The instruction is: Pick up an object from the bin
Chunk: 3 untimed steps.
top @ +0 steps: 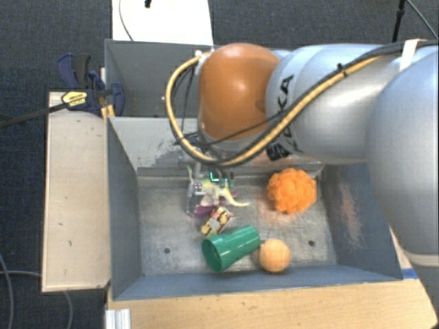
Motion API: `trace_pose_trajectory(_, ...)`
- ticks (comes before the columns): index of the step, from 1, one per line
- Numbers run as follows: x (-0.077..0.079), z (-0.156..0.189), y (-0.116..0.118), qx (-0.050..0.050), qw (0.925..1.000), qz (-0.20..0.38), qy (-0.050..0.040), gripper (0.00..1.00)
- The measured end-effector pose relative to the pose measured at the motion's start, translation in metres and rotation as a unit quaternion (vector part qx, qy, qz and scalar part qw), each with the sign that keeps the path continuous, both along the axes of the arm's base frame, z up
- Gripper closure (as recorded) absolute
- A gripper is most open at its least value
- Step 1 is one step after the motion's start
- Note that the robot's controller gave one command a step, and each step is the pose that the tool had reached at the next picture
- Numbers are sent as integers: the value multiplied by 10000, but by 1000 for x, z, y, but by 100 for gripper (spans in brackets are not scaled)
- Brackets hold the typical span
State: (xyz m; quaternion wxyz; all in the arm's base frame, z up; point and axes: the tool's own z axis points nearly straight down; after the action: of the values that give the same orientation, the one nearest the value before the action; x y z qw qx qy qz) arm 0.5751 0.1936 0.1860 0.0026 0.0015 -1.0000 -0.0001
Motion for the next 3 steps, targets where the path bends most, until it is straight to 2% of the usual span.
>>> trace_pose_trajectory(1, 2, 5, -1, 8, 10000, -27, -39, 0)
trace_pose_trajectory(2, 7, -60, -40, 14, 10000, -52, -63, 0)
trace_pose_trajectory(3, 8, -64, -68, 0, 9994, -346, -18, 0)
